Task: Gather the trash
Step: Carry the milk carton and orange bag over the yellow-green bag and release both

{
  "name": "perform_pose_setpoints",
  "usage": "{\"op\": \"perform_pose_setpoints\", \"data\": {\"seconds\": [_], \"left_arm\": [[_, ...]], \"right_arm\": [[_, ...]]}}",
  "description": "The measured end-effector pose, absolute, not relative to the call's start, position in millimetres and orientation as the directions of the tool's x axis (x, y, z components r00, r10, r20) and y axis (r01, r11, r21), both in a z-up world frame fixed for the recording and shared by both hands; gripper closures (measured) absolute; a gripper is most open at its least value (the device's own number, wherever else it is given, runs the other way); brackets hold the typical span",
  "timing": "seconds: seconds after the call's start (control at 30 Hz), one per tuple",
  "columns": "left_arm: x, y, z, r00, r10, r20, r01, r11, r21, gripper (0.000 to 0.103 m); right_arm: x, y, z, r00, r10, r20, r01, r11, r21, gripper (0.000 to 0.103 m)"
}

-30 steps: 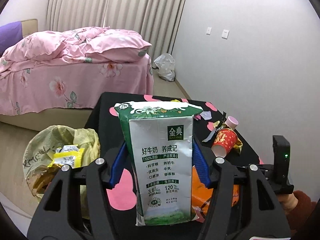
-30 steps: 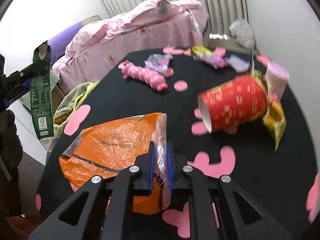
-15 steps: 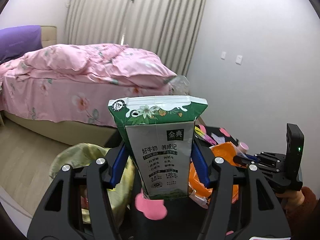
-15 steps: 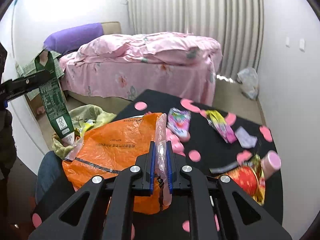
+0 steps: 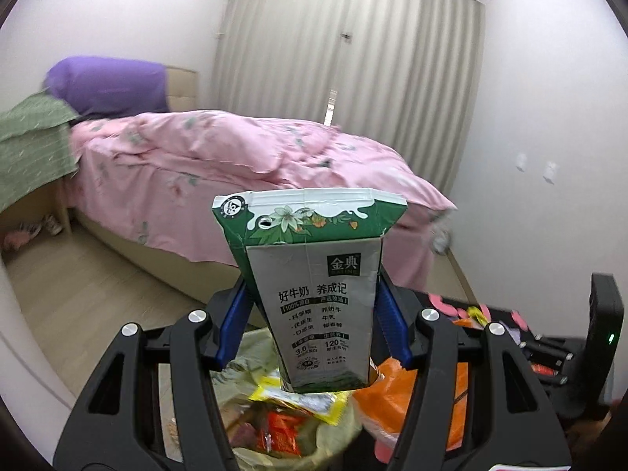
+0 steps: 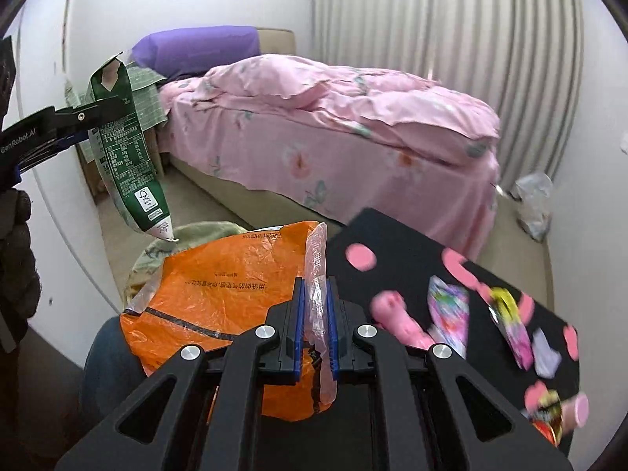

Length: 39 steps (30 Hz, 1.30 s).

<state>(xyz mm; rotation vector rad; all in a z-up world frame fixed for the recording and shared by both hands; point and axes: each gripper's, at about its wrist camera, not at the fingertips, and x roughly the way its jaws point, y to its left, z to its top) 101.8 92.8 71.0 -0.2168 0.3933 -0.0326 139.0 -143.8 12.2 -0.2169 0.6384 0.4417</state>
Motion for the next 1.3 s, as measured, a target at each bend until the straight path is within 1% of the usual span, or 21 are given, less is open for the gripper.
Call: {"op": "perform_pose_setpoints", "data": {"seconds": [0.1, 0.2, 0.3, 0.33, 0.4, 0.47, 0.63, 0.77, 0.9, 0.97, 1.2, 1.23, 1.3], "left_arm": [[111, 107, 59, 0.928, -0.053, -0.369, -0.049, 0.964, -0.261, 0.048], [122, 110, 42, 0.916, -0.049, -0.398, -0.066, 0.96, -0.271, 0.048], [138, 109, 11, 0.879, -0.035, -0.475, -0.088, 0.968, -0.234, 0.048], [144, 109, -6, 0.857, -0.024, -0.515, -0.102, 0.971, -0.215, 0.048], [151, 110, -34, 0.822, -0.024, -0.569, -0.118, 0.97, -0.212, 0.048], [155, 113, -54, 0.797, -0.029, -0.603, -0.131, 0.967, -0.22, 0.048], [164, 120, -94, 0.741, -0.016, -0.671, -0.173, 0.962, -0.214, 0.049], [170, 119, -107, 0.712, -0.013, -0.702, -0.18, 0.963, -0.201, 0.049], [173, 123, -122, 0.678, -0.011, -0.735, -0.2, 0.959, -0.199, 0.05], [171, 123, -123, 0.675, -0.009, -0.738, -0.2, 0.96, -0.194, 0.05], [163, 126, -105, 0.683, -0.024, -0.73, -0.199, 0.956, -0.217, 0.049], [163, 126, -101, 0.687, -0.031, -0.726, -0.197, 0.953, -0.228, 0.049], [163, 128, -96, 0.69, -0.071, -0.72, -0.186, 0.945, -0.271, 0.049]], "right_arm": [[160, -109, 5, 0.699, 0.348, -0.625, -0.497, 0.864, -0.074, 0.093], [183, -78, -10, 0.68, 0.354, -0.642, -0.528, 0.844, -0.093, 0.093], [211, -55, -38, 0.576, 0.406, -0.71, -0.592, 0.806, -0.02, 0.093], [218, -49, -50, 0.526, 0.425, -0.736, -0.613, 0.79, 0.018, 0.093], [229, -42, -68, 0.435, 0.462, -0.772, -0.652, 0.754, 0.084, 0.093], [236, -36, -81, 0.365, 0.484, -0.795, -0.684, 0.719, 0.124, 0.093], [243, -20, -94, 0.3, 0.474, -0.828, -0.721, 0.681, 0.129, 0.093], [255, -13, -101, 0.289, 0.466, -0.836, -0.717, 0.685, 0.133, 0.093], [260, -23, -104, 0.289, 0.494, -0.82, -0.693, 0.699, 0.177, 0.093], [259, -31, -103, 0.293, 0.515, -0.806, -0.684, 0.701, 0.199, 0.093], [249, -39, -94, 0.352, 0.53, -0.771, -0.674, 0.716, 0.184, 0.092], [249, -39, -93, 0.358, 0.526, -0.771, -0.671, 0.719, 0.179, 0.091], [248, -40, -92, 0.363, 0.523, -0.771, -0.664, 0.726, 0.18, 0.083]]}}
